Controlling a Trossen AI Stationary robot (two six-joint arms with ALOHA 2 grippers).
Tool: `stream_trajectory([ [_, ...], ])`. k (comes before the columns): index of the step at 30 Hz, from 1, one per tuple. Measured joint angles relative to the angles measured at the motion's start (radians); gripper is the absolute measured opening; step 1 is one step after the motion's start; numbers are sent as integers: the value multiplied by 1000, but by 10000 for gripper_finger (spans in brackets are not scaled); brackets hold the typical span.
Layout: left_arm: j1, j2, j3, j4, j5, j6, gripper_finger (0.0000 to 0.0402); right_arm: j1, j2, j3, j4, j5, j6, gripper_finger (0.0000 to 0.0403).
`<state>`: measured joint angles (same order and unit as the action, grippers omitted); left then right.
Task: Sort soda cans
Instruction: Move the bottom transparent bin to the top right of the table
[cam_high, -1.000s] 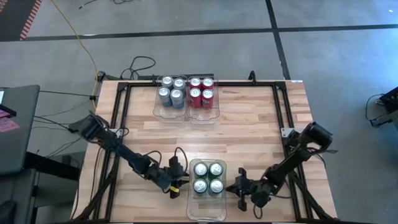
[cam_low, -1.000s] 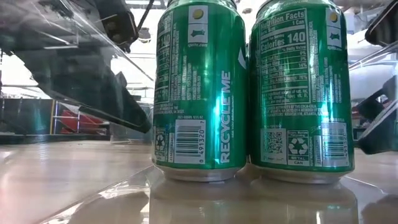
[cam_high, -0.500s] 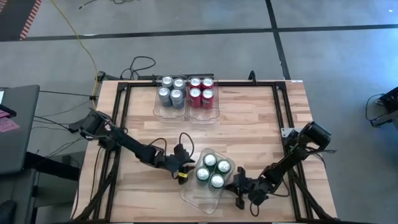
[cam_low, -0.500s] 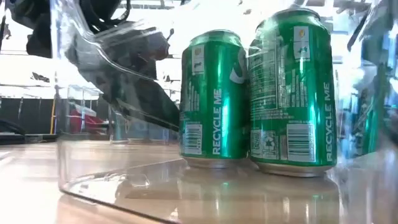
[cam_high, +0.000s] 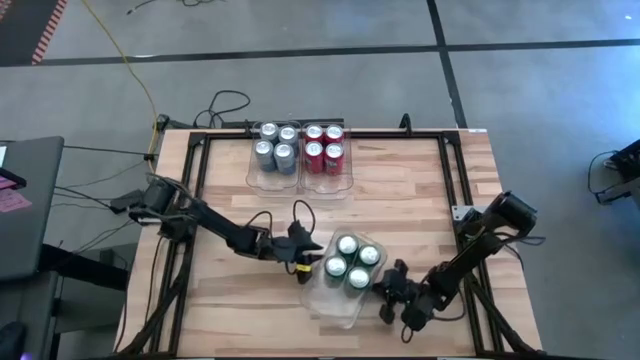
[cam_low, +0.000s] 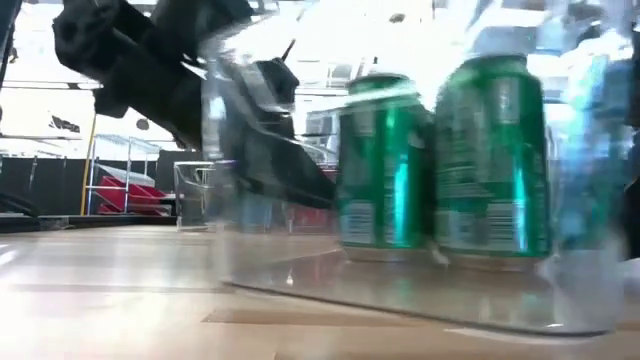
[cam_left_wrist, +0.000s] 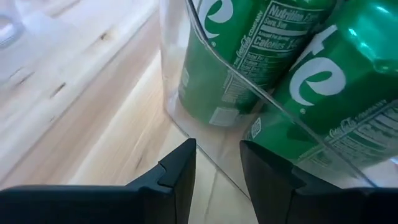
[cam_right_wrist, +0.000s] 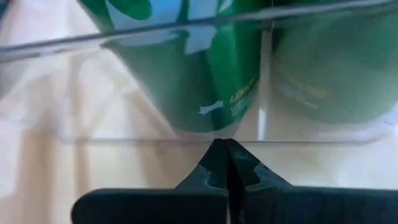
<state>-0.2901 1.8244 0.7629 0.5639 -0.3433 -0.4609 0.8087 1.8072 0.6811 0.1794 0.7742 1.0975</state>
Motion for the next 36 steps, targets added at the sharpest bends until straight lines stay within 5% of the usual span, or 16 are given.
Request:
stream_trajectory([
  [13,93,217,162,99,132,45,125,95,-151,-2,-624,116,424,6],
  [21,182,243,271,1,182,89,125,101,-171,0,-855,115,552,6],
  [27,204,240,284,-1,207,94,125,190,-183,0,-1031,153,790,6],
  [32,190,212,285,-136,211,109,124,327,-187,0,-1044,185,990,6],
  [36,170,156,284,-238,186,147,108,407,-185,0,-884,246,975,2],
])
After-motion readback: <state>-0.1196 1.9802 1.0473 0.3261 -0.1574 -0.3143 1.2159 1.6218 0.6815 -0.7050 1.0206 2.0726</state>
